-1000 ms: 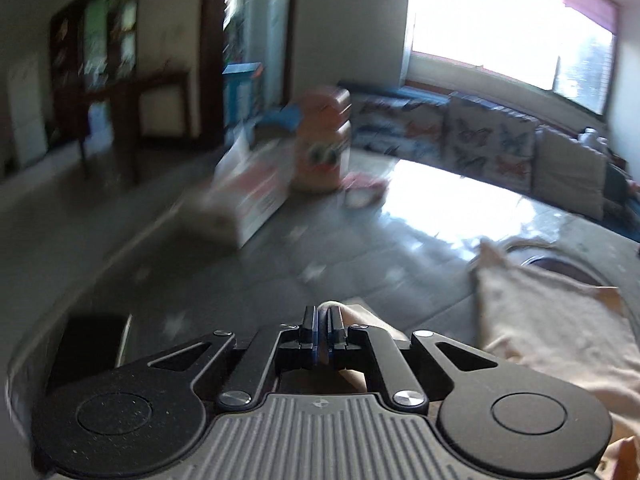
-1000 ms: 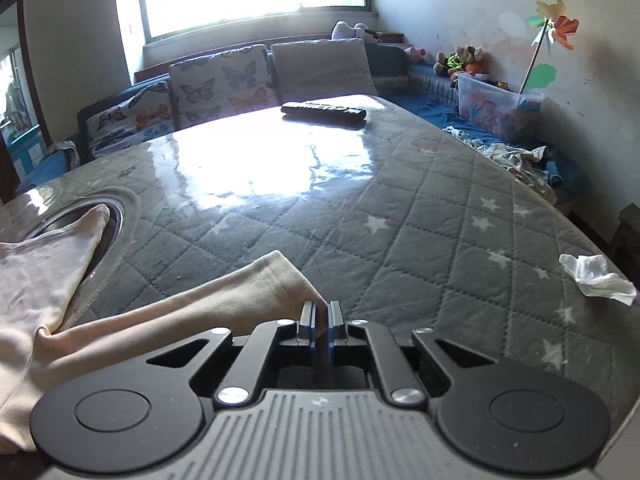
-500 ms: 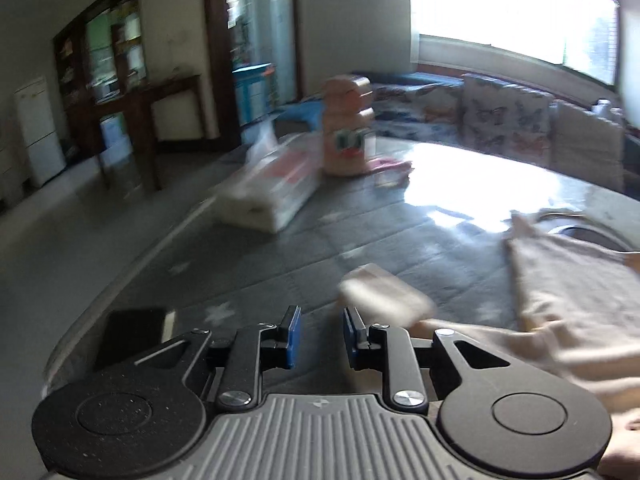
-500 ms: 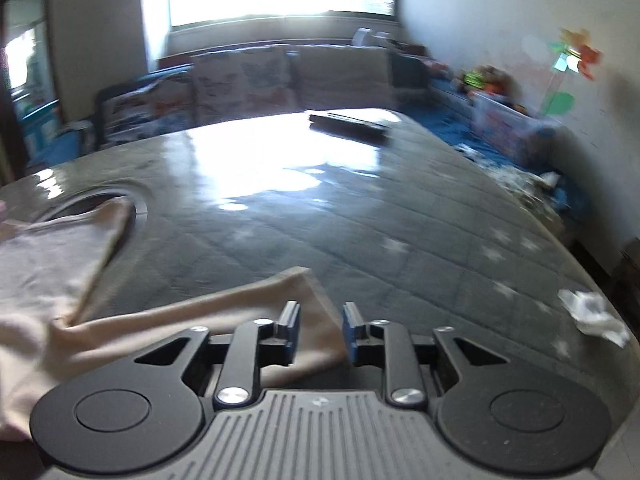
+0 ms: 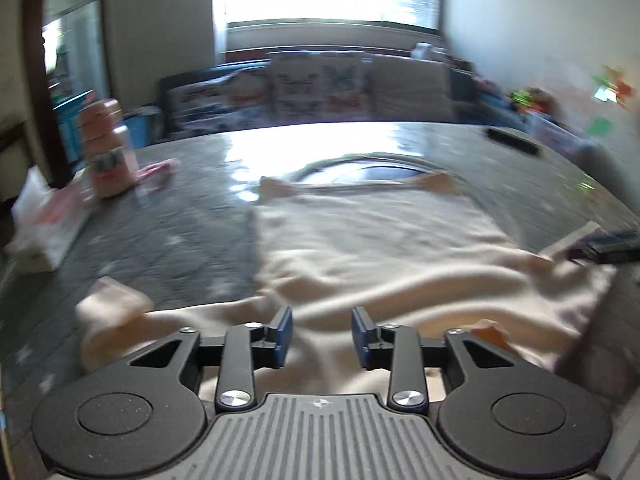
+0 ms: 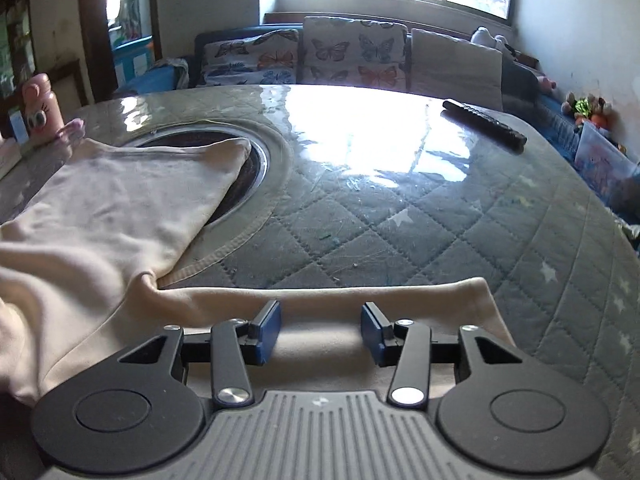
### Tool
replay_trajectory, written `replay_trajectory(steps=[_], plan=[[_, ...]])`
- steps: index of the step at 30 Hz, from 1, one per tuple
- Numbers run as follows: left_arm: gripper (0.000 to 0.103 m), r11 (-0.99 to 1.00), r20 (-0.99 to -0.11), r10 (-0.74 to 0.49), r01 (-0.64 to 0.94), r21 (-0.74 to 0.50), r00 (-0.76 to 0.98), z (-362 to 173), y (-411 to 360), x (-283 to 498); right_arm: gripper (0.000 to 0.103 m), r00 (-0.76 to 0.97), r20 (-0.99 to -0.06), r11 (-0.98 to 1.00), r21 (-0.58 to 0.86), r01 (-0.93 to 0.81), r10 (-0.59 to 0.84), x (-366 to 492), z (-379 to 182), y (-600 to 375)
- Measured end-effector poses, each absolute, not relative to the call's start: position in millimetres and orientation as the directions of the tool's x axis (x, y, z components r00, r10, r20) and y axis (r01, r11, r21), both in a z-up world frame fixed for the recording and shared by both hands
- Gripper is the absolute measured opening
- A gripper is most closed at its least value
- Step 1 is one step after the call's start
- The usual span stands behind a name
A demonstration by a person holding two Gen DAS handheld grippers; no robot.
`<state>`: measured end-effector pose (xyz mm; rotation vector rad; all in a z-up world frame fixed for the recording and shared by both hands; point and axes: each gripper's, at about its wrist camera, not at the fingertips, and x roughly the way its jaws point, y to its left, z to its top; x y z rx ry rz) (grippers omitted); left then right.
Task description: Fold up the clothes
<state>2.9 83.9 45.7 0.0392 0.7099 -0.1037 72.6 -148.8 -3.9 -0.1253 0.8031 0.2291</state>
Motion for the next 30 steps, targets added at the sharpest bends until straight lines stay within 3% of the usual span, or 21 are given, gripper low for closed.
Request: replay_trajectory(steps=[3,13,15,18,22,24,26,27,30], plan=[[0.050,0.979,-0.655,-0.152,0.201,0.001,0.740,44.2,66.4,-2.6,0.045,0.673,-0.712,0.952,-0.018,-0.305,0.203,60.6,9.0,-140.7],[0.049,0.940,-0.684,-0.221,0.339,0.041,0.695,28.8,44.5,-14.7,0.045,0.477,-0.691,0.752,0.147,-0.643,0.543,20.5,32.7,-71.9],[0.030,0.941,-0.697,-0.215,0.337,0.041,0.684,23.2,45.9,-12.8,0.045,0.440,-0.689,0.707,0.149,-0.692,0.576,13.8,33.0,-55.8],[0.011,0.941,-0.706,-0.213,0.336,0.038,0.676,18.1,48.2,-12.8,0.045,0.407,-0.689,0.665,0.146,-0.733,0.600,8.2,32.8,-36.6],[0.004,0.940,-0.688,-0.219,0.338,0.041,0.692,21.5,49.5,-17.0,0.043,0.389,-0.692,0.626,0.116,-0.771,0.608,4.5,28.2,-14.9],[0.004,0.937,-0.674,-0.230,0.347,0.041,0.702,25.5,50.5,-21.3,0.035,0.397,-0.696,0.621,0.090,-0.779,0.598,3.8,24.1,-6.4],[0.004,0.933,-0.665,-0.237,0.356,0.047,0.708,28.9,50.6,-26.0,0.012,0.411,-0.702,0.630,0.070,-0.774,0.582,4.0,19.9,-3.1],[0.004,0.932,-0.662,-0.240,0.360,0.049,0.710,30.2,50.8,-28.3,0.007,0.407,-0.706,0.633,0.074,-0.771,0.579,5.1,18.2,-3.1],[0.004,0.925,-0.667,-0.254,0.377,0.044,0.701,29.8,52.9,-33.8,0.003,0.375,-0.708,0.608,0.096,-0.788,0.599,-0.3,21.2,-8.3]])
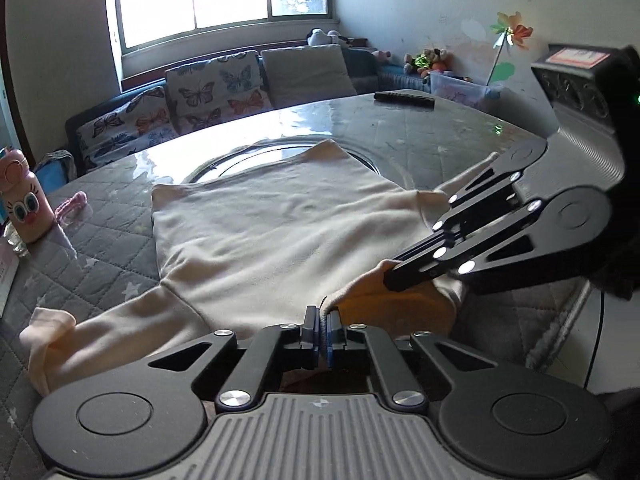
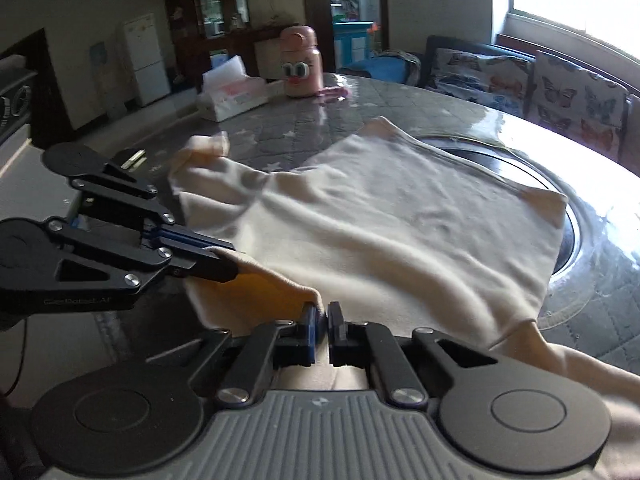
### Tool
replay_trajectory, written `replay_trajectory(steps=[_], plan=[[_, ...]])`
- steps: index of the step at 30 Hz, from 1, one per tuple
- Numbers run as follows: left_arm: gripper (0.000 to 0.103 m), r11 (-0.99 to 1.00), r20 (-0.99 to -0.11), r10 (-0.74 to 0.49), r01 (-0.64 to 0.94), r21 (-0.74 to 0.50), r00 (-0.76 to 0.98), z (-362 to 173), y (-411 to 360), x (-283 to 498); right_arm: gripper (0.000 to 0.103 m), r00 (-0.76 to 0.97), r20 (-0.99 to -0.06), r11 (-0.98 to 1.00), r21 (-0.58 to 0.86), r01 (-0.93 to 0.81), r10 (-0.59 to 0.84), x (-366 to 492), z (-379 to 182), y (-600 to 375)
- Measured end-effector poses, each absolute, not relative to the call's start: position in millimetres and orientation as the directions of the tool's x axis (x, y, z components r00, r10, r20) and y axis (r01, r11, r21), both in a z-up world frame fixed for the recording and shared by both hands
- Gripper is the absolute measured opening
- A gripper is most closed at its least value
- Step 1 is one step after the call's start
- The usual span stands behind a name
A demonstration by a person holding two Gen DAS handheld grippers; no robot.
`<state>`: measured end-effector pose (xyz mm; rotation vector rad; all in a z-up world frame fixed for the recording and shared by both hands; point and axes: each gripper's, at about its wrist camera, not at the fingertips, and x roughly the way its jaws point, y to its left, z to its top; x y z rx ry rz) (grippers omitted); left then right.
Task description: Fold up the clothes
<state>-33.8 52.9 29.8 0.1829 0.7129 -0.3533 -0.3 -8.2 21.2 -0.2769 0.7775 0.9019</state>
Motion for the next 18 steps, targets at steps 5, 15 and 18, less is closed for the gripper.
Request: replay_trajectory(steps=[5,15,18], plan=[[0.008,0.918,-0.702,-0.264,0.395,0.026,0.662,22.2,54.7,-33.7,0.003,0.309,-0.738,0.551,0.101,-0.828,0.600,-13.5,16.4,-5.6],[0.011,0.953,-0.654,-0.206,0.302,0.036,0.728,51.8,83.7,-3.8,0.026,0.295,-0.721,0.580,0.179,-0.795,0.627,11.6,35.3,-26.7],[0.011,0.970,-0.656,-0.177,0.244,0.011,0.734,46.9,88.9,23.4,0.026,0.352,-0.723,0.646,0.169,-0.745,0.595,35.8,33.5,-32.4]])
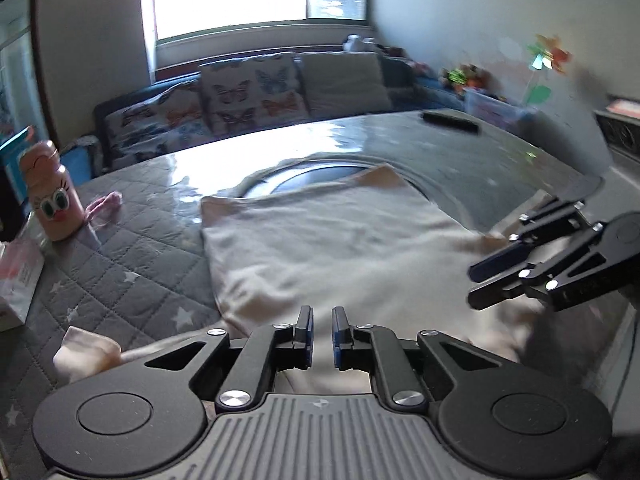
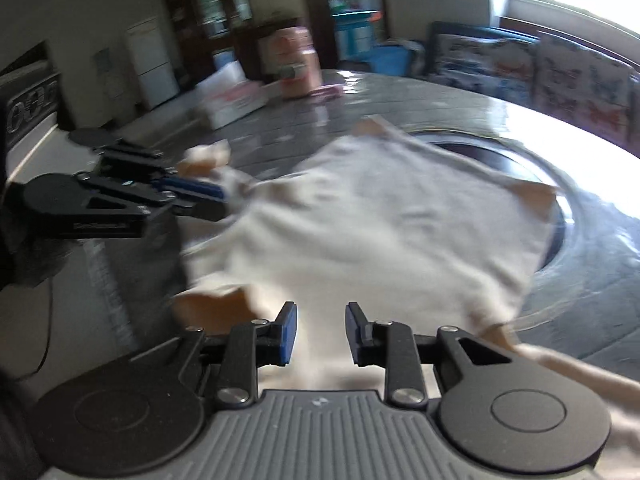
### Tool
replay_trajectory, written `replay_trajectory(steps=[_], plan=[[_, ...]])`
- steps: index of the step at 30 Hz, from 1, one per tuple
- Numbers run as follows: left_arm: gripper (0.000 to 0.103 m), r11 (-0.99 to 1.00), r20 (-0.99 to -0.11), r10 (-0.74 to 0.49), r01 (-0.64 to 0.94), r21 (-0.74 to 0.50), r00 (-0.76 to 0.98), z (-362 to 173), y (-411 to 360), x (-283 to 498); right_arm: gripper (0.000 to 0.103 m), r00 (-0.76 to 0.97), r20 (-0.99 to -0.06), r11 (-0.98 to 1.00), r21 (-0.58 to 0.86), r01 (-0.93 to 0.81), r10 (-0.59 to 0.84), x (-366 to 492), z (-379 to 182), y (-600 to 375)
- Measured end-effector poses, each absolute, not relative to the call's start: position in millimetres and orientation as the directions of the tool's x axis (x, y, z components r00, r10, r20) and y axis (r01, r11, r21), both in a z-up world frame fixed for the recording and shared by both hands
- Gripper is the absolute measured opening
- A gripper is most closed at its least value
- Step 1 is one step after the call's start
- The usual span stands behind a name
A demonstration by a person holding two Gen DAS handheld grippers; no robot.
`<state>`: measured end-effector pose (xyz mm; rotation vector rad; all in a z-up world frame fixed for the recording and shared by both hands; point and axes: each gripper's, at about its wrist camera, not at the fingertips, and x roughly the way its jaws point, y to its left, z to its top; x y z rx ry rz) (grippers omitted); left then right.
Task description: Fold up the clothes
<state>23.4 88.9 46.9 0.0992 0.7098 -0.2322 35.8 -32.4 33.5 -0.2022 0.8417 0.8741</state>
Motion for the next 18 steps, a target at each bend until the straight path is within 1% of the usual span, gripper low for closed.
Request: replay_trajectory(steps=[5,10,14,18], plan=[[0.010,0.986,-0.690,-0.136,0.164,-0.026,0.711,24.4,95.1,65.2,0.027,0.427,-0.738,0.742,0.147,-0.654,0.523,82.4,19.6,-41.5],[0.011,0.995,-0.727,-0.089,0.099,-0.030,0.680,4.8,110.2,80.0,0.027,0.433,-0.750,0.779,0.170,-0.603,0.499,110.0,2.9,-51.7],[0.012,0.996,-0.730,-0.079,0.079,-0.034,0.679,7.3,124.9,78.1,0.027,0.437,-0.752,0.781,0.162,-0.603,0.493,116.4,3.5,-58.9],[0.012,0.997,-0.722,-0.059,0.083,-0.002,0.690,15.8,123.1,88.4,0.028,0.472,-0.754,0.811,0.134,-0.570,0.457,134.3,8.2,-65.5]])
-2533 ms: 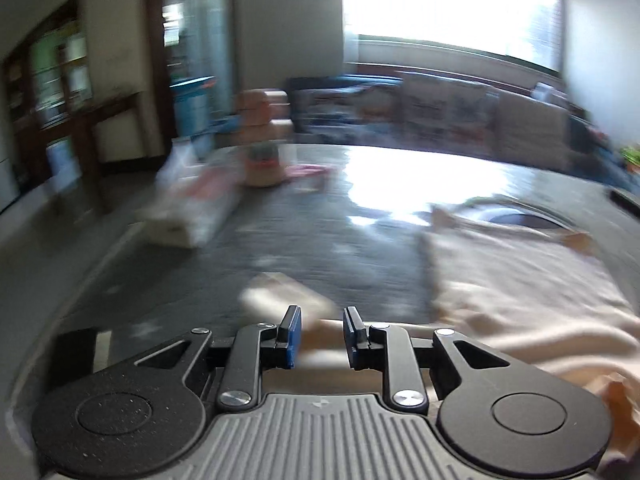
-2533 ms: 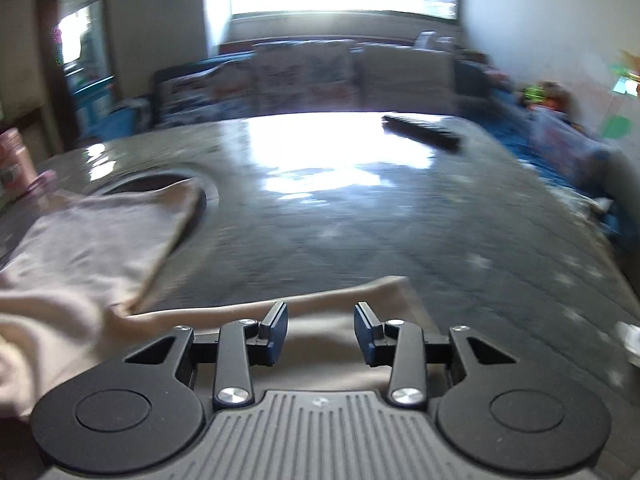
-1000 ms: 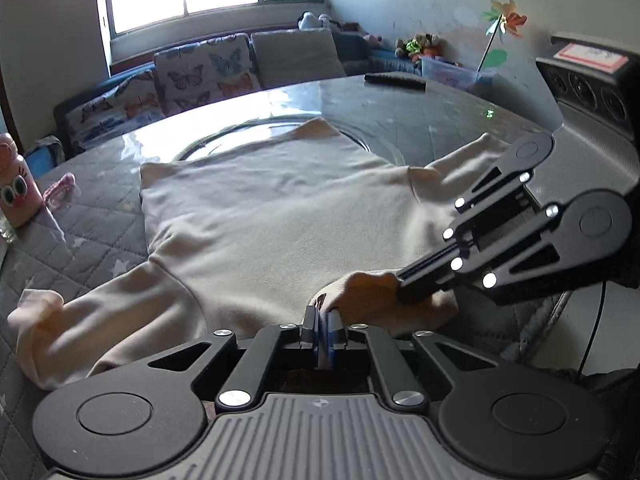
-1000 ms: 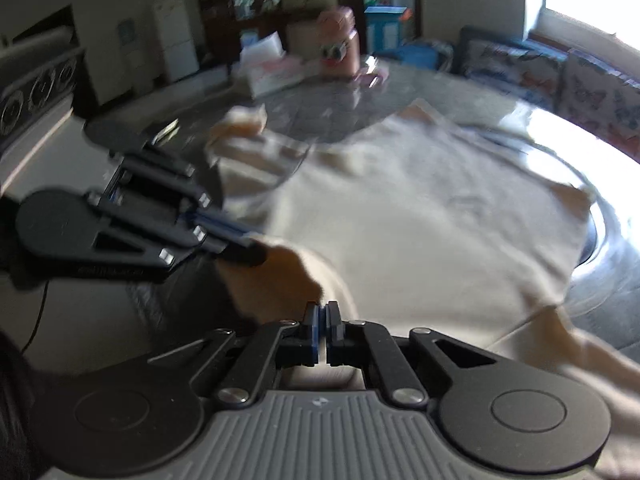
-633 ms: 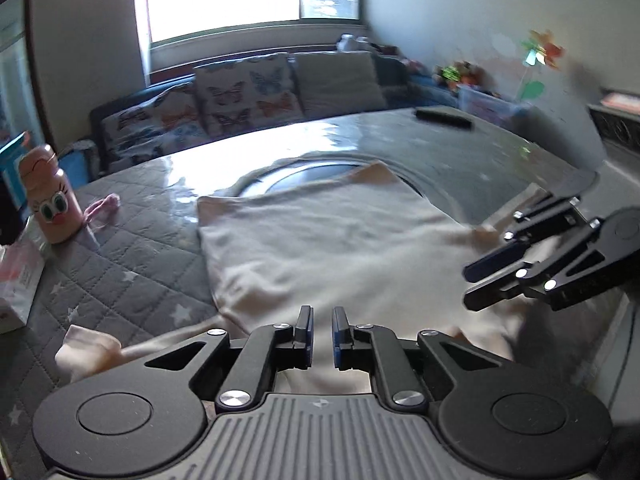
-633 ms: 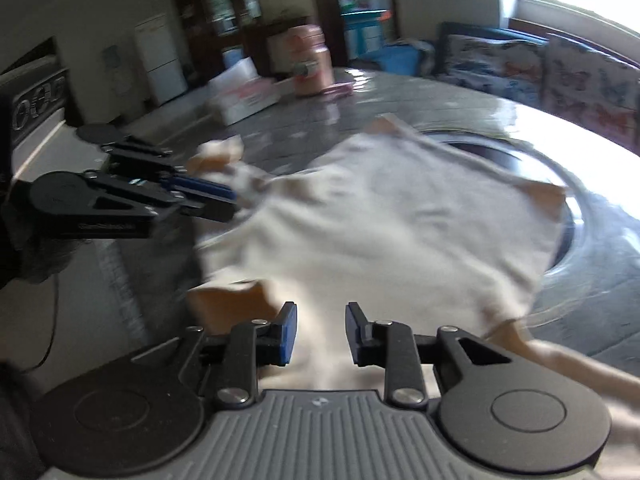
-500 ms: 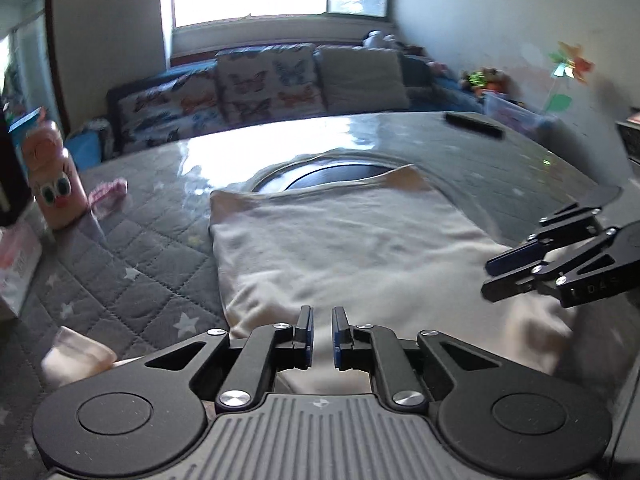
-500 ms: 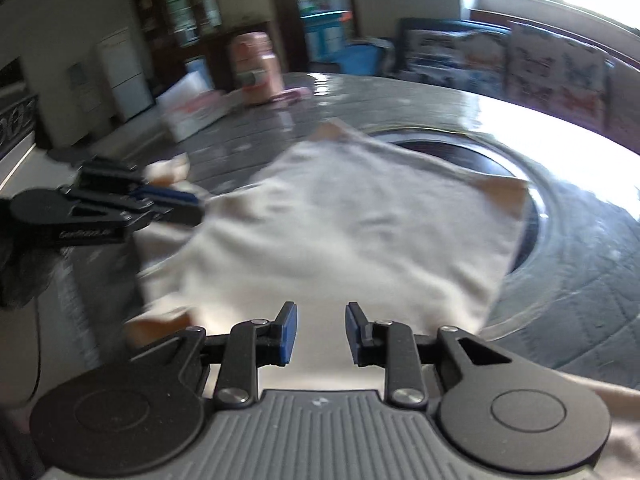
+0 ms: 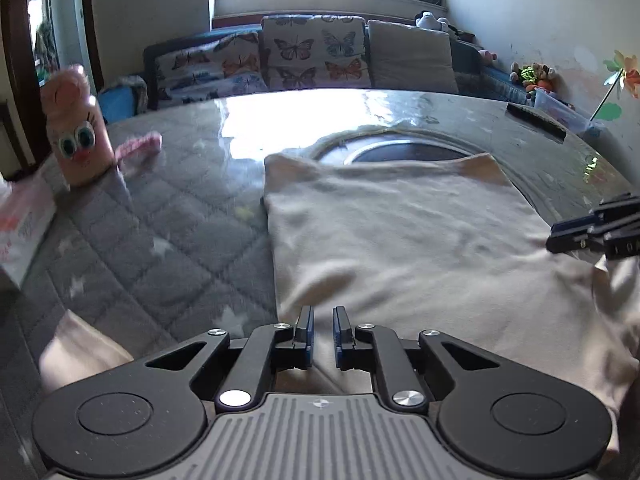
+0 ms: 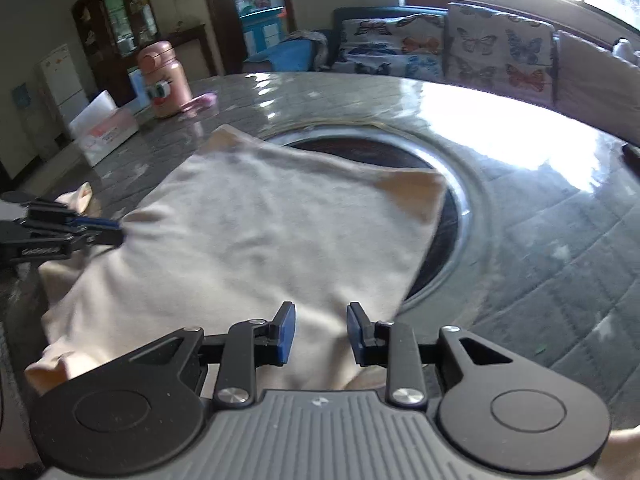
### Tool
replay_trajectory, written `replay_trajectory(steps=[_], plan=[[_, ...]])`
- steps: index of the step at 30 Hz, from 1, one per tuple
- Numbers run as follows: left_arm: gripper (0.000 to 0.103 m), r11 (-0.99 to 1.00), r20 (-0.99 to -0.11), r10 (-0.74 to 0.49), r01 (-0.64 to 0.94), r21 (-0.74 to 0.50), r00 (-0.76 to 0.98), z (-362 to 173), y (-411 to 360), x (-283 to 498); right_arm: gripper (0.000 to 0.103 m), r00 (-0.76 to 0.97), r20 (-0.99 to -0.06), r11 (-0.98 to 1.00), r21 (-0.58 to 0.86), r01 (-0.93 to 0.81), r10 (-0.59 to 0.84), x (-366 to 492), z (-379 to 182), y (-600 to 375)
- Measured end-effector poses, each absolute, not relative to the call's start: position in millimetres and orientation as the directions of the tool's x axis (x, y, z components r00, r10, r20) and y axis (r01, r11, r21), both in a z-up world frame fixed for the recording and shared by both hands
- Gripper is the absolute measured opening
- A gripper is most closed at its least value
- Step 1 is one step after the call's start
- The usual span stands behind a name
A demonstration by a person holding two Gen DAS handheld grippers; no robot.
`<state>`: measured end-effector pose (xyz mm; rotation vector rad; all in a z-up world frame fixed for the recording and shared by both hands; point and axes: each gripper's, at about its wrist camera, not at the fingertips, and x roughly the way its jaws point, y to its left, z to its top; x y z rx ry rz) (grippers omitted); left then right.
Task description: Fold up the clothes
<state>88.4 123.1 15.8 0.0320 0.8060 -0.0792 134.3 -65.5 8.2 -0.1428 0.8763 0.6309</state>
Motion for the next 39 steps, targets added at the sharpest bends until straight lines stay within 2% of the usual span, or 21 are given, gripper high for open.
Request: replay_trajectory(steps=[4,6,11,17,20,21,22,24,26,39], plan=[[0.018,0.997,-0.709,-0.048,0.074,0.006,0.703,24.8,120.1,112.1,0.028,0.518,-0.742,0.847,0.126,-0.516,0.426,162.1,13.0,-73.0],[0.027,0.998,-0.703,-0.032,0.063,0.018,0.711,27.4,118.6,126.9,0.028,0.541,-0.733,0.863,0.125,-0.490,0.413,177.2,14.8,-75.8],[0.039,0.998,-0.697,0.014,0.032,0.053,0.717,26.8,117.4,164.8,0.028,0.567,-0.730,0.890,0.123,-0.439,0.381,213.9,7.9,-76.9],[0.040,0.996,-0.718,0.057,0.009,0.088,0.694,11.7,119.8,200.7,0.028,0.555,-0.738,0.896,0.152,-0.418,0.384,241.3,-6.8,-72.8],[0.038,0.997,-0.723,0.054,0.004,0.079,0.689,4.6,123.3,209.9,0.025,0.547,-0.744,0.894,0.152,-0.421,0.383,247.2,-12.6,-70.9],[0.033,0.997,-0.721,0.047,0.007,0.071,0.692,3.9,124.2,211.8,0.023,0.545,-0.744,0.893,0.153,-0.423,0.386,248.2,-13.5,-70.1],[0.030,0.998,-0.719,0.040,0.012,0.067,0.694,3.9,124.2,213.4,0.013,0.545,-0.743,0.891,0.152,-0.427,0.388,248.7,-13.7,-68.9],[0.013,0.997,-0.713,0.034,0.024,0.071,0.700,4.3,122.7,216.5,0.009,0.551,-0.741,0.892,0.143,-0.429,0.384,250.3,-13.2,-67.0],[0.010,0.997,-0.708,0.040,0.024,0.080,0.705,4.8,121.5,219.7,0.005,0.559,-0.738,0.893,0.132,-0.430,0.378,252.0,-12.3,-65.4],[0.010,0.992,-0.682,0.095,-0.015,0.122,0.725,5.8,118.6,238.8,0.004,0.606,-0.721,0.900,0.053,-0.433,0.335,277.6,-0.9,-51.3]])
